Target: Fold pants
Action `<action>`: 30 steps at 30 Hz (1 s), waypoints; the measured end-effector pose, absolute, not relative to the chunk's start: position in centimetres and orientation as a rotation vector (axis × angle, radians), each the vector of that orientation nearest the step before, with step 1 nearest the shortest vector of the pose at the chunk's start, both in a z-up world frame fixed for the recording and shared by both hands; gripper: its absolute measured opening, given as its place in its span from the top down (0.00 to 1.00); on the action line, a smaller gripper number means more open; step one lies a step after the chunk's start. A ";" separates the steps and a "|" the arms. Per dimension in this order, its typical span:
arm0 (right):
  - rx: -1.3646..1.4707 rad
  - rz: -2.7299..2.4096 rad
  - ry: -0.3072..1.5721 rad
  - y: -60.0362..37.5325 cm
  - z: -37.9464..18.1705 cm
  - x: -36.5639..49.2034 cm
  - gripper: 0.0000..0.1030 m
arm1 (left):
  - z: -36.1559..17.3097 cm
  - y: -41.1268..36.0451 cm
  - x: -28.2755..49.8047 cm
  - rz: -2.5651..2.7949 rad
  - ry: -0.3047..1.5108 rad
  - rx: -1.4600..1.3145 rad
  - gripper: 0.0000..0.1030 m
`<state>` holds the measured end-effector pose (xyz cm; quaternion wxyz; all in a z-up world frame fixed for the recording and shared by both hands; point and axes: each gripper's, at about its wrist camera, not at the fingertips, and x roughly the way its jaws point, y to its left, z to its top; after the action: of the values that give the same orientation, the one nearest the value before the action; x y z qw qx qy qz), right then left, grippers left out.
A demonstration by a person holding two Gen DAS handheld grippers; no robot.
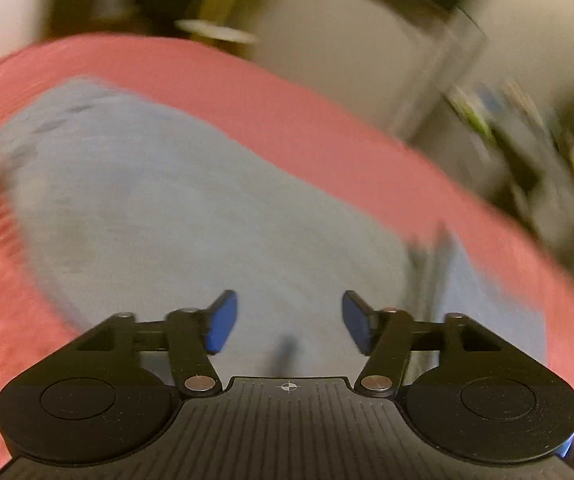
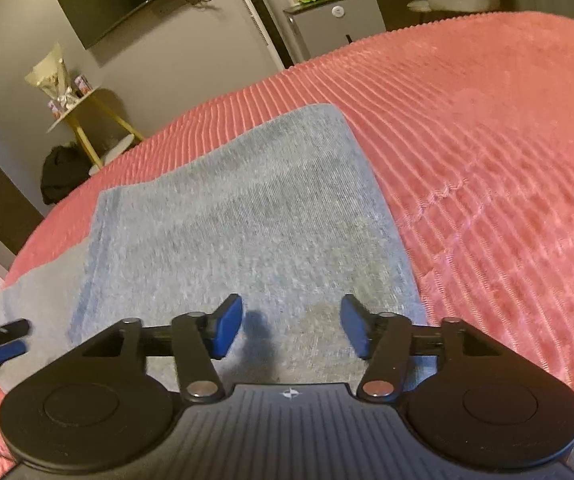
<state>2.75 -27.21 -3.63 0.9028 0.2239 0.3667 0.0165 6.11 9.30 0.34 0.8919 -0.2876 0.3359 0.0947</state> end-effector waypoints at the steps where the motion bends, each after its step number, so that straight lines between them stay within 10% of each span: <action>1: 0.473 0.043 0.756 -27.1 -3.6 2.9 0.38 | 0.3 11.7 5.3 0.251 0.663 -0.700 0.34; 9: 0.509 0.078 0.750 -27.1 -3.9 3.1 0.24 | -5.3 22.9 0.3 0.509 0.557 -1.210 0.31; 20: 0.535 0.091 0.750 -27.2 -4.3 3.3 0.17 | -7.2 24.1 2.4 0.506 0.548 -1.202 0.26; 22: 0.541 0.094 0.748 -27.3 -4.4 3.3 0.16 | -7.1 24.2 2.4 0.499 0.537 -1.178 0.29; 26: 0.537 0.092 0.750 -27.2 -4.5 3.5 0.16 | -6.9 23.6 2.0 0.461 0.482 -1.163 0.69; 30: 0.529 0.091 0.750 -27.1 -4.5 3.4 0.15 | -6.7 23.7 3.3 0.465 0.491 -1.116 0.62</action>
<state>3.45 -27.06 -4.51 0.8956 0.2552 0.3618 0.0439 3.28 23.65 -6.70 0.7945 -0.5194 0.2284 0.2165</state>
